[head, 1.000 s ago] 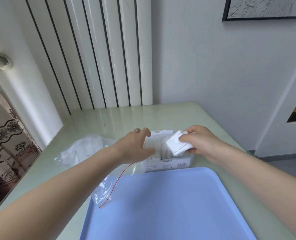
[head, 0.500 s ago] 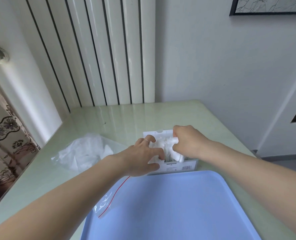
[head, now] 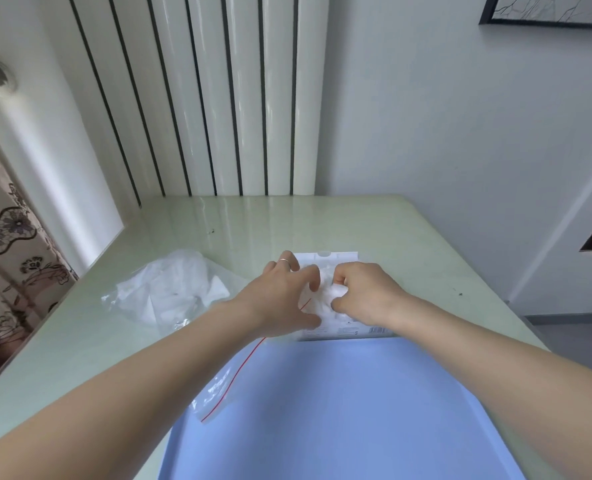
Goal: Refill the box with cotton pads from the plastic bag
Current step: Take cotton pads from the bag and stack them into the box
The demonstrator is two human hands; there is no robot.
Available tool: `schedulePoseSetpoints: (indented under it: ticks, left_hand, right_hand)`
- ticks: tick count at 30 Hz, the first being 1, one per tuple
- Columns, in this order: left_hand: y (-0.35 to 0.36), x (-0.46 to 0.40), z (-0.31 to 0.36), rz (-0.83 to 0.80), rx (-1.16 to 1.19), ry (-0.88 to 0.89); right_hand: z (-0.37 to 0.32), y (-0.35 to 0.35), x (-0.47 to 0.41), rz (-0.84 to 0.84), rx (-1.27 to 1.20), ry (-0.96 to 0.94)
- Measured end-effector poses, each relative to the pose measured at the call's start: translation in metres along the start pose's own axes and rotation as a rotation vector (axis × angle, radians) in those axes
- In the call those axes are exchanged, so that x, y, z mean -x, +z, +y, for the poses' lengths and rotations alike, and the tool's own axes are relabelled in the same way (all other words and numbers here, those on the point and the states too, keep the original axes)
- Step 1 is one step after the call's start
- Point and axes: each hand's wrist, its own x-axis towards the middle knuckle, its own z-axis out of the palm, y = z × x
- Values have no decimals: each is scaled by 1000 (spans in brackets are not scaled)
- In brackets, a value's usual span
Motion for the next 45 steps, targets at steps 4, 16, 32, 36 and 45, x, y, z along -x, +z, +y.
schedulePoseSetpoints:
  ticks: [4,16,32,36,45]
  left_hand:
    - [-1,-2,1,40,-45,-87]
    - [-1,-3,5,32,-15,-101]
    - [-38,17,-12,1,171,-136]
    - [-63,39,-57,163,260,-358]
    - [-41,99,-128,137,389,-804]
  right_hand:
    - [-5,1,-3,6,56,3]
    - [-5,13,-8,-24,-83,85]
    - [-26,-13,22,165,135,-51]
    - [-57,-6,59,143,-225,-333]
    - [-61,67,86,-91,242,-716]
